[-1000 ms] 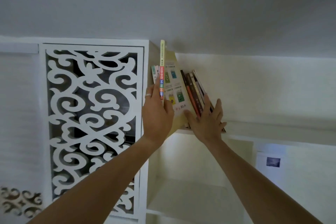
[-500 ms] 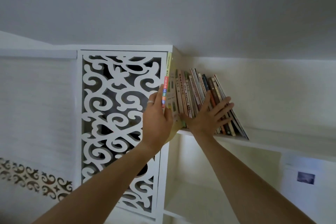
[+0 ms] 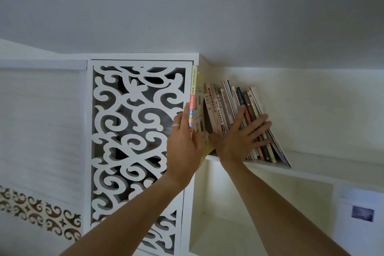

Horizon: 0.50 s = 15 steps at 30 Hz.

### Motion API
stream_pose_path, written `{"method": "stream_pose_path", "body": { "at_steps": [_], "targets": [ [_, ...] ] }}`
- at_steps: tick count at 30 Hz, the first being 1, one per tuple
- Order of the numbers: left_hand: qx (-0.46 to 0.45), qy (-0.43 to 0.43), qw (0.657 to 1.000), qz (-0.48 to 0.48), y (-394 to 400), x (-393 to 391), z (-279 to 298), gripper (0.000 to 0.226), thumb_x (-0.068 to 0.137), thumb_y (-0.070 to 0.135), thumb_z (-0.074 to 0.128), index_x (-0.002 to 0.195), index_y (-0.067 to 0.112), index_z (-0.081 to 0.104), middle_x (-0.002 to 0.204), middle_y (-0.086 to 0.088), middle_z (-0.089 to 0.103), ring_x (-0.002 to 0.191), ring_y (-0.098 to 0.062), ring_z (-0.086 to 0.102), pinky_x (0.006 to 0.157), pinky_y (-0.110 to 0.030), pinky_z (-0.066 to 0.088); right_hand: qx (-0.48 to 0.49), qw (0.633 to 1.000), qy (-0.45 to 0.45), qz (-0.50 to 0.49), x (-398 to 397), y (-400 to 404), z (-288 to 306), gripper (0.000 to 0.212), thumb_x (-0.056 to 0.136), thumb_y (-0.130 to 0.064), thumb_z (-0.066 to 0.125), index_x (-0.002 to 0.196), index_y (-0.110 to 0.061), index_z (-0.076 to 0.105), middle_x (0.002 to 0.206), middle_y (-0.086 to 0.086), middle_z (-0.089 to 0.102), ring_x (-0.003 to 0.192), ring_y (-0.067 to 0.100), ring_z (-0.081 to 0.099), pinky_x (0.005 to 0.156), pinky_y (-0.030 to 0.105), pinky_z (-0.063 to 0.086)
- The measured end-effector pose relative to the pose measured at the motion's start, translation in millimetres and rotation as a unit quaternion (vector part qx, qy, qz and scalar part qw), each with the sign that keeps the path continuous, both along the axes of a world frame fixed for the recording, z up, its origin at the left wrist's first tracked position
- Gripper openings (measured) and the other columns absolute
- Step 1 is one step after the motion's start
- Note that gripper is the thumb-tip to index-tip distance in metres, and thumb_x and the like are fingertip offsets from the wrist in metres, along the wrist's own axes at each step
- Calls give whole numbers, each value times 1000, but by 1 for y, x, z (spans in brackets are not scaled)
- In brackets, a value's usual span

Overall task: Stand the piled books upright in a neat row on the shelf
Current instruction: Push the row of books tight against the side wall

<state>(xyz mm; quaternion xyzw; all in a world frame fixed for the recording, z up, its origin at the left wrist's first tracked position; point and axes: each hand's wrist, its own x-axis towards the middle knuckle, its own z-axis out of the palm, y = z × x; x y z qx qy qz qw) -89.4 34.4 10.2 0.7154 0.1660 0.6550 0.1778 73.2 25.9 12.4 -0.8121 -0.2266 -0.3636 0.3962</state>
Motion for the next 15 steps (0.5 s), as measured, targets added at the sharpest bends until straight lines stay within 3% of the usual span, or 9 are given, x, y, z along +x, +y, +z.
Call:
{"method": "stream_pose_path", "body": {
  "at_steps": [4,6,10,15],
  "targets": [
    [-7,-18,1000,-5,-4,10,-5,63,99,15,48,160,22,35,142,5,47,93,8,56,76,-5,53,-14,1000,-17,-11,8,-5,-2,139,58,-86,69,163,-26,0,164,32,-2,150,55,-2,104,83,20],
    [-14,-19,1000,3,-7,15,-6,61,100,16,49,159,22,35,144,6,45,91,4,57,76,-8,56,-15,999,-26,-13,11,-8,-2,139,58,-87,67,163,-26,-1,164,32,0,149,54,1,103,82,22],
    [-24,-17,999,12,-4,20,-9,57,99,20,49,156,17,39,143,2,48,89,3,53,70,1,48,14,1000,-9,-8,8,3,2,141,55,-93,62,163,-28,-1,164,31,-4,150,54,-5,106,83,13],
    [-10,-16,1000,4,-2,25,-10,62,100,11,54,159,21,35,144,5,46,93,17,51,69,2,47,31,999,11,-4,5,14,8,137,58,-99,50,163,-29,-4,166,28,-6,152,50,-7,105,83,9]
  ]
}}
